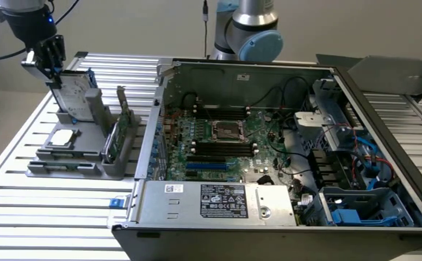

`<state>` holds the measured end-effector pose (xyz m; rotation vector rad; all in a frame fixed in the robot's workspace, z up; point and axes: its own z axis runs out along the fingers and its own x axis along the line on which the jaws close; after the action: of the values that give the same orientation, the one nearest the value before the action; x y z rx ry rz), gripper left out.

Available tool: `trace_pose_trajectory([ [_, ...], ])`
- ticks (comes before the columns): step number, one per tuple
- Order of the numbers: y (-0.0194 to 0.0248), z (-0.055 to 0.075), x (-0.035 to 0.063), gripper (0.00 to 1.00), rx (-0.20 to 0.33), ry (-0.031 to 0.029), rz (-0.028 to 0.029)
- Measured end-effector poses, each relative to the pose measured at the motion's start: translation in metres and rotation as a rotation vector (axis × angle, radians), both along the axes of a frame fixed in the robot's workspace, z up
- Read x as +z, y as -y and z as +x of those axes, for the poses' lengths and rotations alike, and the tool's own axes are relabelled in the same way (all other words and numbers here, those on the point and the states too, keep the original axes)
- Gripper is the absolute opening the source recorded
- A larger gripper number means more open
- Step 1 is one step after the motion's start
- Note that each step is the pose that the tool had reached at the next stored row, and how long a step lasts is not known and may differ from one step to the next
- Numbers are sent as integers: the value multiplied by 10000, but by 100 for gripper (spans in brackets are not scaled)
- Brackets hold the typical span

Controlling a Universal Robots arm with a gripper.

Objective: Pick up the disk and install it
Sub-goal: 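Pick up the disk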

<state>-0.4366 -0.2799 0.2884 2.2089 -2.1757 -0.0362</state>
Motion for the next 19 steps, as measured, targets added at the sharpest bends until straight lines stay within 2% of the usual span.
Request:
trace_pose_trajectory([
  [4,3,0,0,33,0,-3,1],
  [19,23,0,0,33,0,-5,0],
])
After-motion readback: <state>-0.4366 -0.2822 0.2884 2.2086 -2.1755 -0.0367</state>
